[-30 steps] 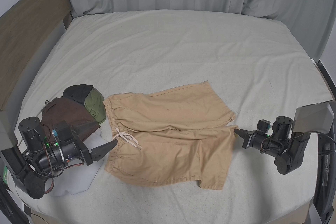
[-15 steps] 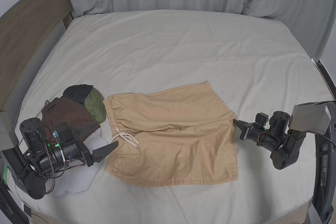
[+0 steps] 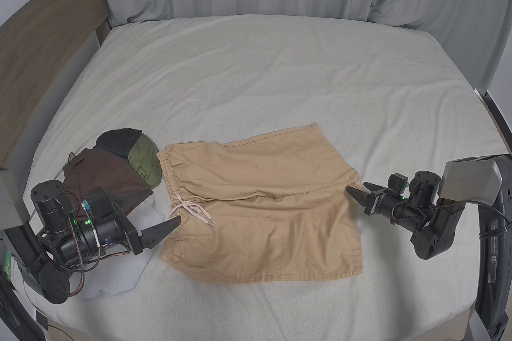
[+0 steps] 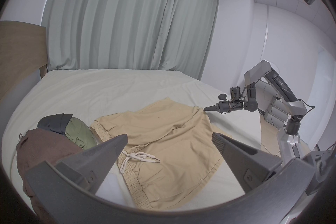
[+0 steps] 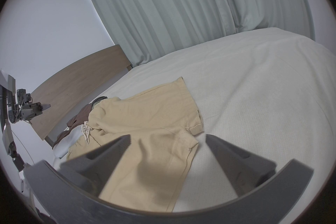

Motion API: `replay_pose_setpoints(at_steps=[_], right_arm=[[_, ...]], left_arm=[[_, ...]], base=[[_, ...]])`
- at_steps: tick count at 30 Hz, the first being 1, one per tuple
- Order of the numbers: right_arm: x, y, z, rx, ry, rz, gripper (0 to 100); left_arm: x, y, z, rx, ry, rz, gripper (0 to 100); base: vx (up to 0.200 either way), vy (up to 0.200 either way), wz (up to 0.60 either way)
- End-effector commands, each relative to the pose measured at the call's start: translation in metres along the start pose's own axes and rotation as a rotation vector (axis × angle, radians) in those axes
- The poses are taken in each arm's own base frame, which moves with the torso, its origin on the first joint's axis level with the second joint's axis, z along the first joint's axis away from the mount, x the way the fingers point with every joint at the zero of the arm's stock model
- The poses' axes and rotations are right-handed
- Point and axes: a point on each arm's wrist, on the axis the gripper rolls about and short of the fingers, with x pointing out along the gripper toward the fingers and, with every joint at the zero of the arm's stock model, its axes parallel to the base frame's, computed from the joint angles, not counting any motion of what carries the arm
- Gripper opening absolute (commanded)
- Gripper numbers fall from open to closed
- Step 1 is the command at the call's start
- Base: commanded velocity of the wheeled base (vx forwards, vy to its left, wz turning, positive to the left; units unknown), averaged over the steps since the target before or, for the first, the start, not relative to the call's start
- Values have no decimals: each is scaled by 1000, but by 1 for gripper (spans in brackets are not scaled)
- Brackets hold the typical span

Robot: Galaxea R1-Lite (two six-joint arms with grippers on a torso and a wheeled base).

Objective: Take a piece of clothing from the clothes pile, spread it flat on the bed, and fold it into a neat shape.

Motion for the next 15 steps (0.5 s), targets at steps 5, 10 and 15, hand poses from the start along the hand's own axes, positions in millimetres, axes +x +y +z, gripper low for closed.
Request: replay_pose_setpoints(at_steps=[5, 10, 15], right_arm=[[-20, 18, 12, 3, 14, 26, 100], [-32, 30, 20, -1, 23, 68, 100], [-50, 39, 20, 2, 67, 131, 100]], left_arm=[[0, -1, -2, -6, 8, -2, 100], [0, -2, -1, -5, 6, -5, 100], [0, -2, -3, -18, 14, -6, 100]], base=[[0, 0, 0], [0, 0, 0], [0, 0, 0]])
